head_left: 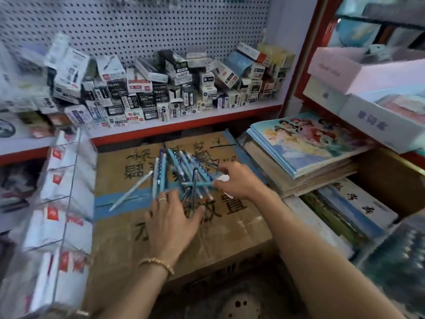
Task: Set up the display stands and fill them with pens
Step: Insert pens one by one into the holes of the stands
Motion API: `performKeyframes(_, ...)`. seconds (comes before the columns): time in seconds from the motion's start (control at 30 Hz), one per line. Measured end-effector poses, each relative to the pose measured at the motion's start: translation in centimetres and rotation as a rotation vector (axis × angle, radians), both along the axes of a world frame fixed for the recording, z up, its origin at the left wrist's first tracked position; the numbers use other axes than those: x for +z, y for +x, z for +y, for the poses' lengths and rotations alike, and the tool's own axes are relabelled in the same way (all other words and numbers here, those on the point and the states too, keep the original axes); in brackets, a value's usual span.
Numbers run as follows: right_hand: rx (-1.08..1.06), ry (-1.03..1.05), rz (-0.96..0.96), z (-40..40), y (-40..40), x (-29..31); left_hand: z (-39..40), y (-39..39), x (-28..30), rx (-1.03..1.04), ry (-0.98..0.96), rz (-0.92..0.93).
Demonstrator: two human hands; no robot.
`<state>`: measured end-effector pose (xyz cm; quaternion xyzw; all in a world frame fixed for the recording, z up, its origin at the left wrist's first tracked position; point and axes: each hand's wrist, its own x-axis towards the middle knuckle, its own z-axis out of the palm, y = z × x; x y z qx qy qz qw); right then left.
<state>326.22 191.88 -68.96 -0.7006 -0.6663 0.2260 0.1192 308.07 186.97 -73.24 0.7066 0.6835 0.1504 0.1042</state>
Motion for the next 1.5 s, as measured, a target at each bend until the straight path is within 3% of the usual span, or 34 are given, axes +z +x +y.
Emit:
performKeyframes(0.17, -0.017, 0.006, 0.068, 2.5, -0.7, -2.2, 2.7, 0.6, -0.2, 0.054, -0.077, 0.059)
performKeyframes(0.37, 0.016, 0.041, 0.043, 4.2, -2.0, -3.3, 3.7, -1.1, -0.6, -0.084, -0.139, 0.097)
performKeyframes(0.53, 0.084, 0.022, 0.008, 4.8, -2.6, -4.1, 4.7, -2.7, -0.1, -0.072, -0.282, -0.093)
performKeyframes(0.73, 0.021, -0.070, -0.051, 5.6, -2.8, -4.2, 9.3, -4.1, 1.8, 0.217, -0.180, -0.484)
performKeyframes(1.03, 0.009, -0.103, -0.052, 6.1, -1.6, -4.0, 13.3, -6.8, 1.3, 0.304, -0.239, -0.132)
performKeyframes(1.17, 0.043, -0.131, -0.097, 6.3, -1.7, -4.0, 14.5, -7.4, 1.3, 0.259, -0.365, -0.235)
performKeyframes(1.3, 0.033, -0.148, -0.119, 6.0, -2.1, -3.8, 13.9, -6.9, 1.2, 0.150, -0.440, -0.166)
performKeyframes(1.5, -0.027, -0.165, 0.074, 6.1, -2.2, -3.3, 12.9, -5.9, 0.8, 0.035, -0.430, -0.093)
